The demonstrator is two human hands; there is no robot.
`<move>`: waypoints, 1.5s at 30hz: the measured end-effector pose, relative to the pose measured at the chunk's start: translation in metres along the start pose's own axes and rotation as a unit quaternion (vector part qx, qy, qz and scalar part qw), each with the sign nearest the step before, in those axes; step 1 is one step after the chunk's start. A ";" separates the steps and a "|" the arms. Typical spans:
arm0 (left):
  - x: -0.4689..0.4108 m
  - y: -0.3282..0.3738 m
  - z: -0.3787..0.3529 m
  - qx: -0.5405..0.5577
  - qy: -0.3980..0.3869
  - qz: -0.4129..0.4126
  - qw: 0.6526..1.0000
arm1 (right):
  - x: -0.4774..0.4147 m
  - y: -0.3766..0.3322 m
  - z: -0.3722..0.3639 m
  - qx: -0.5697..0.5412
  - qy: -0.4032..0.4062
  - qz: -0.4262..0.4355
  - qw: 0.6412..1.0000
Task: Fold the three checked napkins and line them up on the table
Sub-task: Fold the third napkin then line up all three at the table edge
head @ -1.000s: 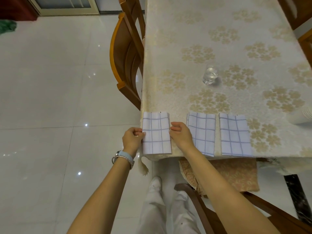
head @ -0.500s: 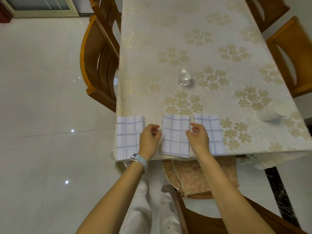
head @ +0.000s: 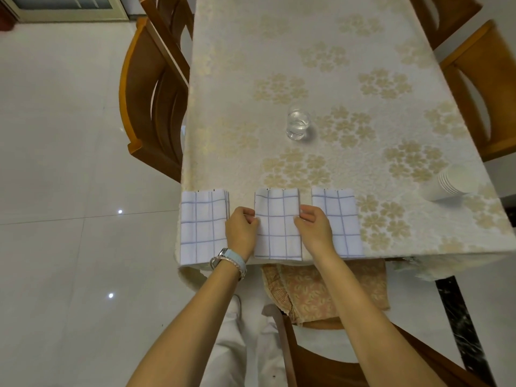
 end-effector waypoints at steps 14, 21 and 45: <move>-0.003 -0.026 0.045 0.021 0.081 0.035 0.996 | 0.007 -0.013 -0.045 -0.018 -0.063 -0.001 0.998; -0.003 -0.024 0.048 0.047 0.097 0.029 0.994 | 0.002 -0.013 -0.044 -0.010 -0.065 -0.006 0.998; 0.016 0.034 0.006 0.068 0.045 -0.116 0.990 | -0.014 -0.008 0.044 -0.004 0.029 0.044 0.999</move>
Point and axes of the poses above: each hand's wrist, its own x-axis away from the middle knuckle, its own z-axis out of the back of the hand, y = z × x, the point moved 10 cm from there along -x, towards the middle knuckle, and after that the axes turned 6 degrees about y, right-handed, at the moved point
